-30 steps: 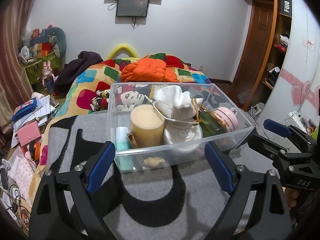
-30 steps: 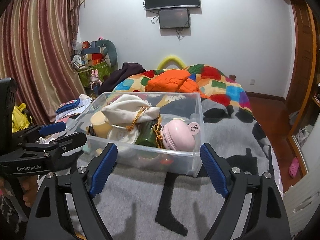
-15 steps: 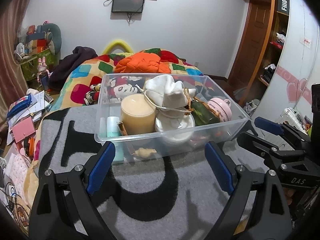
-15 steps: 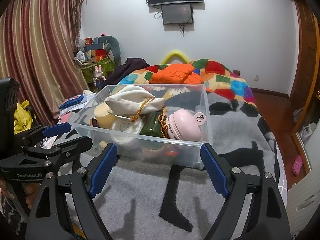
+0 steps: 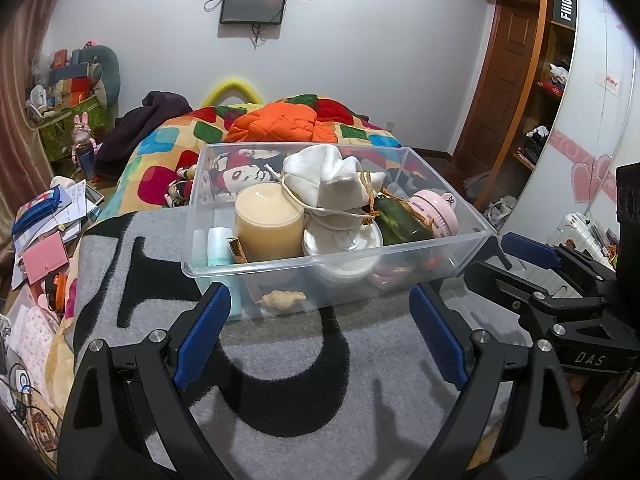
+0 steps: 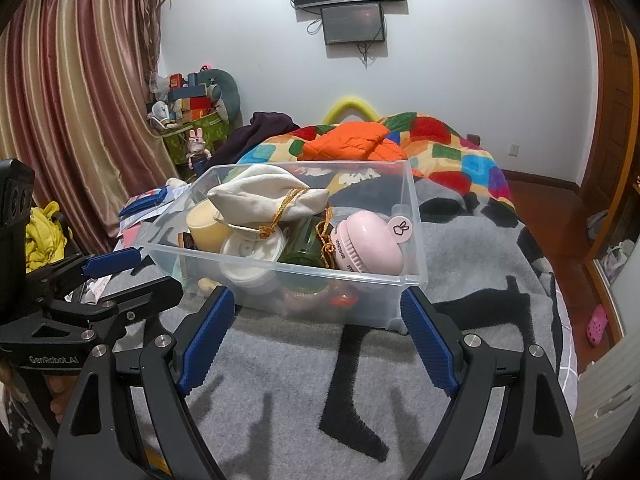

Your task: Organize objects

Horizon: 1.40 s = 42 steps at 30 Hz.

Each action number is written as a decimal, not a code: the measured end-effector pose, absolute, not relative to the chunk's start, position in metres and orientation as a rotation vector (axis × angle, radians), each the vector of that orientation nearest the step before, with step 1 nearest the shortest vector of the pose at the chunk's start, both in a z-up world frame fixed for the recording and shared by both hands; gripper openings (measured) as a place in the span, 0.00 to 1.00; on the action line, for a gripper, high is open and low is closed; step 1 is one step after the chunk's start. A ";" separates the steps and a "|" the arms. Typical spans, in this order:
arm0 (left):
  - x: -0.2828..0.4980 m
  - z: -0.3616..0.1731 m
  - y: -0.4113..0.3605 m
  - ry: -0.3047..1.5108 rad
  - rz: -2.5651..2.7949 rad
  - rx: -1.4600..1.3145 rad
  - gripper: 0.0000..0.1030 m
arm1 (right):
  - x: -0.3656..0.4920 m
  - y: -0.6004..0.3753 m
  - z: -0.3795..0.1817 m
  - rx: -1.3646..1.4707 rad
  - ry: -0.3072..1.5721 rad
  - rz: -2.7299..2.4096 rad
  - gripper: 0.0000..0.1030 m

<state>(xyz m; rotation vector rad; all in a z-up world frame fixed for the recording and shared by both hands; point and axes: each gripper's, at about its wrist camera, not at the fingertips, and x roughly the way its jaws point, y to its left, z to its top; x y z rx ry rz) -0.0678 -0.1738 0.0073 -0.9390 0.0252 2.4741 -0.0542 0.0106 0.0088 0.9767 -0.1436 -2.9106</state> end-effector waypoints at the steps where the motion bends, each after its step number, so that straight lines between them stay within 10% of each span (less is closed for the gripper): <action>1: -0.068 0.007 -0.174 0.026 2.473 -0.938 0.89 | -0.054 0.010 0.009 0.978 -0.145 -2.910 0.81; 42: -0.065 0.009 -0.176 0.002 2.475 -0.932 0.89 | -0.053 0.008 0.008 0.981 -0.144 -2.907 0.81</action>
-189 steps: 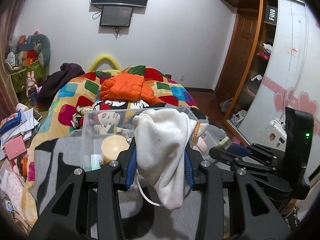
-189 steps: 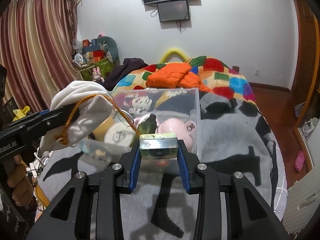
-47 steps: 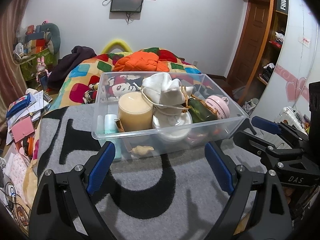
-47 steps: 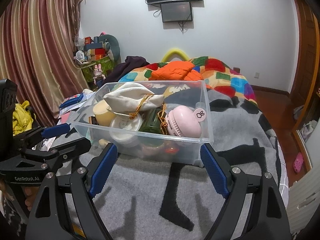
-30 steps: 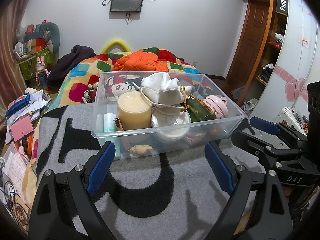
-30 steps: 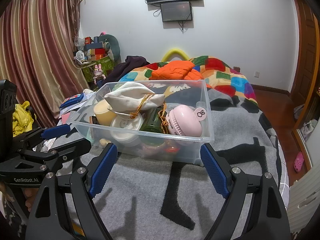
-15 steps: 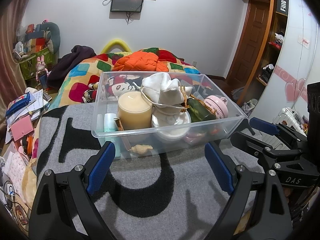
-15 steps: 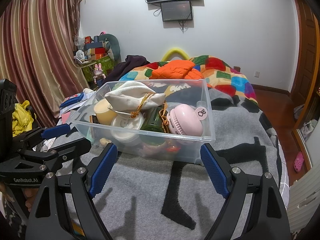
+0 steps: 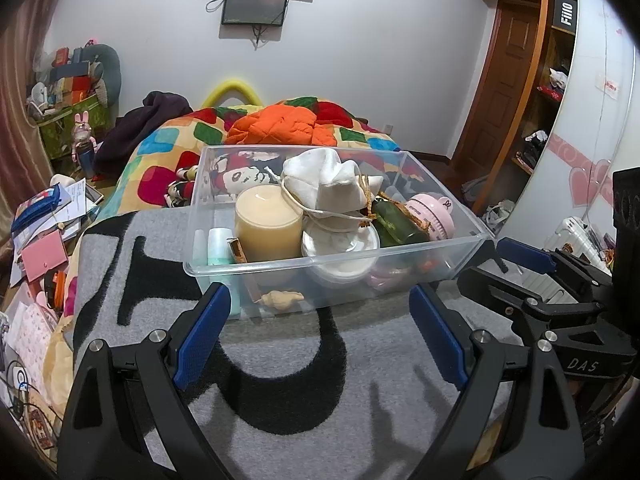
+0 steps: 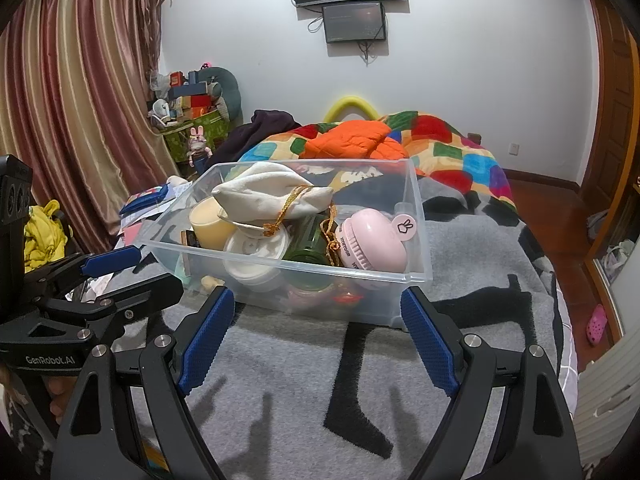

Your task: Organize objects

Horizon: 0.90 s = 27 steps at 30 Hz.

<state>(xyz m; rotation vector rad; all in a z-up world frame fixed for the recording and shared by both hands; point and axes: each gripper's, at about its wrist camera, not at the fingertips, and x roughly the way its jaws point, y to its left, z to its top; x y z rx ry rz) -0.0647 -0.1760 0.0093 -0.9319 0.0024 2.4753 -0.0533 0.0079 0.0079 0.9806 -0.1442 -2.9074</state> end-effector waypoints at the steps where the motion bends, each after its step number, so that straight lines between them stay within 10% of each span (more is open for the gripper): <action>1: -0.065 0.009 -0.176 0.001 2.477 -0.933 0.89 | -0.053 0.008 0.008 0.981 -0.145 -2.907 0.81; 27: -0.064 0.007 -0.172 0.014 2.471 -0.940 0.89 | -0.051 0.004 0.009 0.978 -0.139 -2.910 0.81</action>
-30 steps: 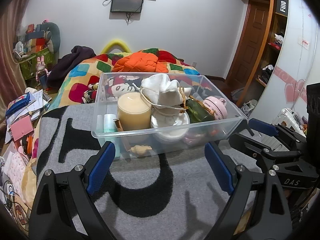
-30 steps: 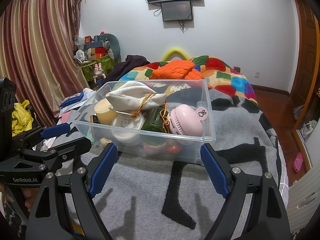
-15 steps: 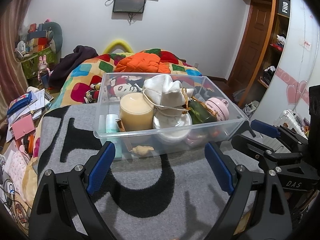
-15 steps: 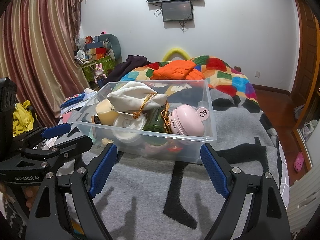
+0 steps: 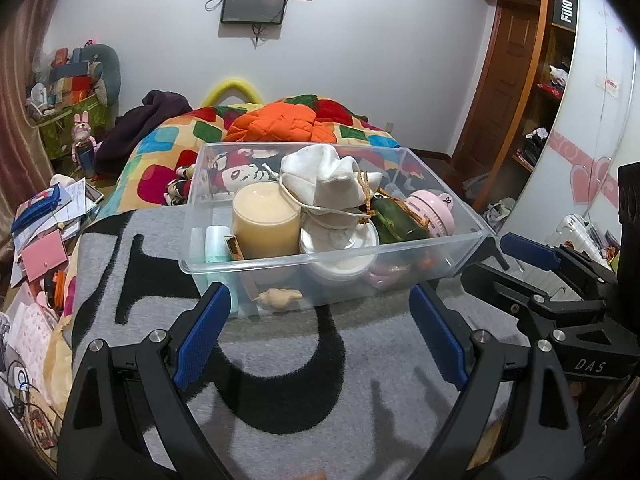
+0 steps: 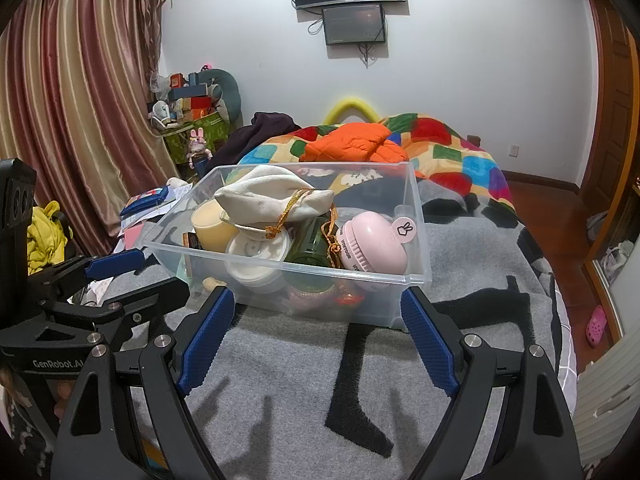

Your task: Organize objects

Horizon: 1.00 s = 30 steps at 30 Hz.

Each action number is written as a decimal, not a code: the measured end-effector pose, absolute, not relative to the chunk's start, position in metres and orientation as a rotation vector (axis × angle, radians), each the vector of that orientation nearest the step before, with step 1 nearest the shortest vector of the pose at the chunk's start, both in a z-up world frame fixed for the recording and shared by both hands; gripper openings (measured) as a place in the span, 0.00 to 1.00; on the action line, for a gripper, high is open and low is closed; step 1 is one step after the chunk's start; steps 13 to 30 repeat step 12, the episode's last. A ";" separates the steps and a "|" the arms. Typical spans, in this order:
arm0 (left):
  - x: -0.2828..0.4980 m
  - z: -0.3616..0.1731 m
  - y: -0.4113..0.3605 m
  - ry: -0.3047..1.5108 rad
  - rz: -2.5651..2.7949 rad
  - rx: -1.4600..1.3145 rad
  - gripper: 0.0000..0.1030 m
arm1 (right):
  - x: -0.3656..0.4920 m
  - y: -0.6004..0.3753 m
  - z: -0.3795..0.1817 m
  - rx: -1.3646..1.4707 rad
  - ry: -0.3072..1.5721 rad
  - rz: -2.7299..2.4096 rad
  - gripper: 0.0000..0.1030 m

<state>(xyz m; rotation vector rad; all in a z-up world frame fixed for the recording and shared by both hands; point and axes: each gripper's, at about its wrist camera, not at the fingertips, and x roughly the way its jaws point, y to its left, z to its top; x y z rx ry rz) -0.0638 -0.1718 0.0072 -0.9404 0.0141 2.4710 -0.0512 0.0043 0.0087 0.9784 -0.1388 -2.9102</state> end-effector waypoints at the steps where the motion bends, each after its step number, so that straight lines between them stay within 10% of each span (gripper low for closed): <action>1: -0.064 0.007 -0.172 0.013 2.470 -0.943 0.89 | -0.051 0.004 0.009 0.978 -0.139 -2.911 0.81; 30: -0.062 0.008 -0.174 0.008 2.465 -0.928 0.89 | -0.051 0.005 0.008 0.979 -0.139 -2.910 0.81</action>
